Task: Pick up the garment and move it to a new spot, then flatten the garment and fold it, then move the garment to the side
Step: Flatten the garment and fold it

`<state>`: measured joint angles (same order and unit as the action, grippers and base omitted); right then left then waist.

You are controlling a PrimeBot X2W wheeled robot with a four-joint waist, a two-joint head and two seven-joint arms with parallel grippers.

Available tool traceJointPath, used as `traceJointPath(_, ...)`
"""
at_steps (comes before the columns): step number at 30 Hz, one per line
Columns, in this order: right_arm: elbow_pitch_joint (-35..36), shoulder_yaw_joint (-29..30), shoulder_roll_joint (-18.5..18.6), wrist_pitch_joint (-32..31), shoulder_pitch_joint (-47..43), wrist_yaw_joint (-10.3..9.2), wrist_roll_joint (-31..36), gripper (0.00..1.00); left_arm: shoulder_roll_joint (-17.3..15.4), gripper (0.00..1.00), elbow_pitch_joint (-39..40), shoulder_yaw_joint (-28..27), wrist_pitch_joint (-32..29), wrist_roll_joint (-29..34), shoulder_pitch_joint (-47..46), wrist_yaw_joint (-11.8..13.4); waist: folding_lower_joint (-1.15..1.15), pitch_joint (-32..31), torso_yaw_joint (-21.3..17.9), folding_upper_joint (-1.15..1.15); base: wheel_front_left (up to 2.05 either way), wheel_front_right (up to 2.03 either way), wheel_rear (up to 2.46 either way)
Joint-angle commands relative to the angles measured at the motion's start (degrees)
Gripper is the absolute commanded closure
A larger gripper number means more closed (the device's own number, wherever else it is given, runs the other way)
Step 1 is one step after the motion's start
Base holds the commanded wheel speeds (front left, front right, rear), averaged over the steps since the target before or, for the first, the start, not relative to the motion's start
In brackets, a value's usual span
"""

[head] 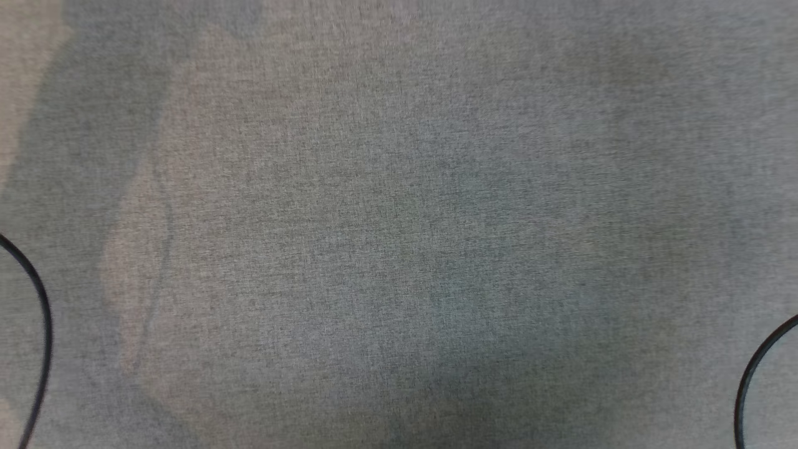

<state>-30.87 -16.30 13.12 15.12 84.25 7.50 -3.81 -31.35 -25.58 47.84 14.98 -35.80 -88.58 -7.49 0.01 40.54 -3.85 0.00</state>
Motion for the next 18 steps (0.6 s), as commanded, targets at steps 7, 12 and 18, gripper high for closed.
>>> traceJointPath(7,5.34,-0.16,3.93,-0.02,-13.84,-0.01,-2.15,1.0,-2.99,1.0,9.71,2.95,0.26,1.76,12.57,0.02,-0.01,-0.49,1.57,0.0,0.0,0.0,0.0)
traceJointPath(12,12.9,2.72,7.13,-0.02,-29.51,-0.01,-3.73,1.0,-6.1,1.0,18.57,1.75,0.25,3.85,26.71,0.02,-0.01,-4.92,2.63,0.0,0.0,0.0,0.0)
traceJointPath(18,21.62,6.28,8.09,-0.02,-48.32,-0.01,-4.18,1.0,-6.8,1.0,23.65,-0.21,0.26,7.0,43.38,0.02,-0.01,-11.14,3.14,0.0,0.0,0.0,0.0)
